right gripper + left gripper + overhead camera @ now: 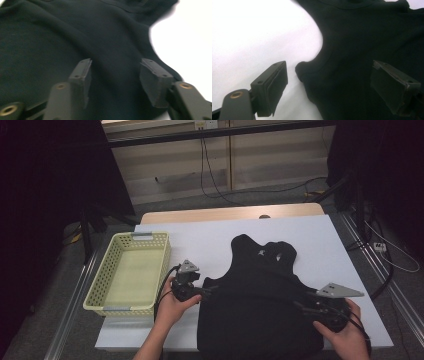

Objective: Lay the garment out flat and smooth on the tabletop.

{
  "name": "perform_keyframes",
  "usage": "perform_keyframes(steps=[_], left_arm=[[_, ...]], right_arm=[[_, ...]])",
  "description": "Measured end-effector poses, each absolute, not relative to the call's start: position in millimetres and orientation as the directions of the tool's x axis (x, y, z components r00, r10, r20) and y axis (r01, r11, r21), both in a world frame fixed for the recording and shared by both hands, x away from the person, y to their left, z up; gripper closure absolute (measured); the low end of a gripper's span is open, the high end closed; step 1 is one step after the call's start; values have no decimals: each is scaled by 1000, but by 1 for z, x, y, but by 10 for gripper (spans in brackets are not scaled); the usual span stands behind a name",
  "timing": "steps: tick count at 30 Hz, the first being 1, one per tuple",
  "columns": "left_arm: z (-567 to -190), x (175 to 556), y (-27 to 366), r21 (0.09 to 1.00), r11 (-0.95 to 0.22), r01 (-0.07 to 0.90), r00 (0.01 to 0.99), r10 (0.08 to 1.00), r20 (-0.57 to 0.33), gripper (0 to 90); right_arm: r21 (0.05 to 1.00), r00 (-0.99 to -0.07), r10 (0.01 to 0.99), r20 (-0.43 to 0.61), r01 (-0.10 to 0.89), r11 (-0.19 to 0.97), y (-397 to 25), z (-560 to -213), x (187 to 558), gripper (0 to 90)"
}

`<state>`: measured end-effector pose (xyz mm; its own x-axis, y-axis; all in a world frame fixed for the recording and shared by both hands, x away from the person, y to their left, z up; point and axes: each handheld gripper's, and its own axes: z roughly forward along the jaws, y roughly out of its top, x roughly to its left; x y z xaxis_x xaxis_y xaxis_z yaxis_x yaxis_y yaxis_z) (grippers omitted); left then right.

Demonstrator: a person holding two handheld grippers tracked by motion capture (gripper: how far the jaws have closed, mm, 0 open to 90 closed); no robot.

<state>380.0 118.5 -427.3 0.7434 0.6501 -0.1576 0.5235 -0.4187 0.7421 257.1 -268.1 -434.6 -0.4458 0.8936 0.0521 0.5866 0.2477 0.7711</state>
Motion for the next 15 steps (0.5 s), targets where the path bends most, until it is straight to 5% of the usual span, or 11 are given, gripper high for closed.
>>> perform_keyframes(steps=[15], left_arm=[[-431, 374, 132, 723, -400, 563, 705, 688, -169, 141]], right_arm=[[782, -721, 686, 96, 481, 397, -157, -444, 303, 405]])
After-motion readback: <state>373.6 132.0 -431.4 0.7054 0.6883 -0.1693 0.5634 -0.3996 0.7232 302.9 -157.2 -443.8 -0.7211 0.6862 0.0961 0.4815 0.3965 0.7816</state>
